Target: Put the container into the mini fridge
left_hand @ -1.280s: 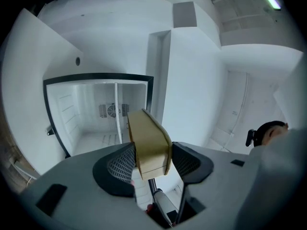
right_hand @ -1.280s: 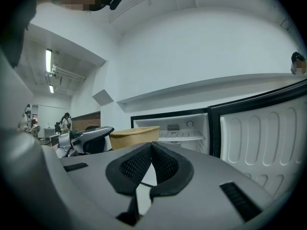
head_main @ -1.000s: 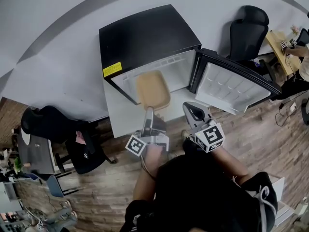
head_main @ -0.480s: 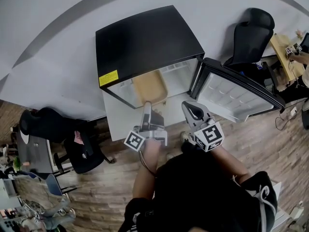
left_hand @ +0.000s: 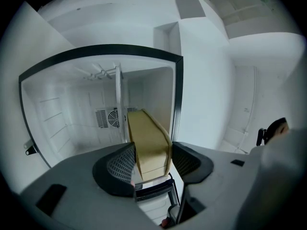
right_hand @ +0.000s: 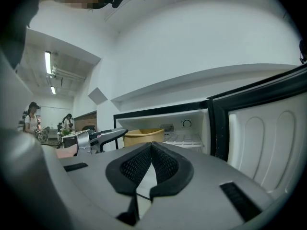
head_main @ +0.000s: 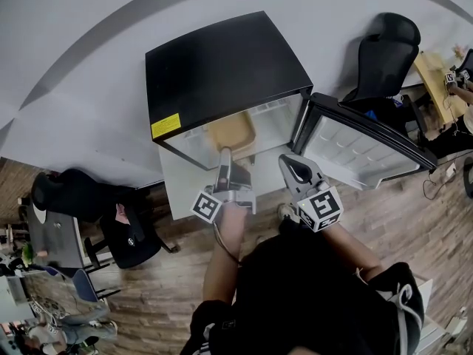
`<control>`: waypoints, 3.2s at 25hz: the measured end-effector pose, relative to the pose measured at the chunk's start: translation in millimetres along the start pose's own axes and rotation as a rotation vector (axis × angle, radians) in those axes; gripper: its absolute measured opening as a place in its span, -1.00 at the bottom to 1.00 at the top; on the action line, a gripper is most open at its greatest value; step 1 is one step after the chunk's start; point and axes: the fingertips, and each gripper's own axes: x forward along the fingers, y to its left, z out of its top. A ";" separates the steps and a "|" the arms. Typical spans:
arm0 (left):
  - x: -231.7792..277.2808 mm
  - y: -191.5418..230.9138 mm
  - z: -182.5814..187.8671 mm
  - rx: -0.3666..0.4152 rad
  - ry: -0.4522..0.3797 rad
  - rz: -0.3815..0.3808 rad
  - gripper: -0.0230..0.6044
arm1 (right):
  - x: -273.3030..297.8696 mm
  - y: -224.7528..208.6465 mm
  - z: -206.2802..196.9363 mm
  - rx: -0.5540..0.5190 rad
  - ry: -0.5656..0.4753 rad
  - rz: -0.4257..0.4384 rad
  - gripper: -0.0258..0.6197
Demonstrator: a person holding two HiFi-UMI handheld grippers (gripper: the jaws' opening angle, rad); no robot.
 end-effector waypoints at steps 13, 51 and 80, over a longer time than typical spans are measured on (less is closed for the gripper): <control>21.3 19.4 1.0 -0.012 0.008 0.026 -0.13 | 1.8 -0.1 -0.2 0.015 -0.010 -0.003 -0.88; 36.3 19.4 8.0 0.078 0.000 0.010 0.20 | -2.4 -8.3 -2.9 0.012 -0.001 -0.020 -0.88; 22.0 42.2 -16.0 0.914 0.311 0.173 0.23 | -0.2 -8.6 -8.1 0.031 0.011 -0.022 -0.88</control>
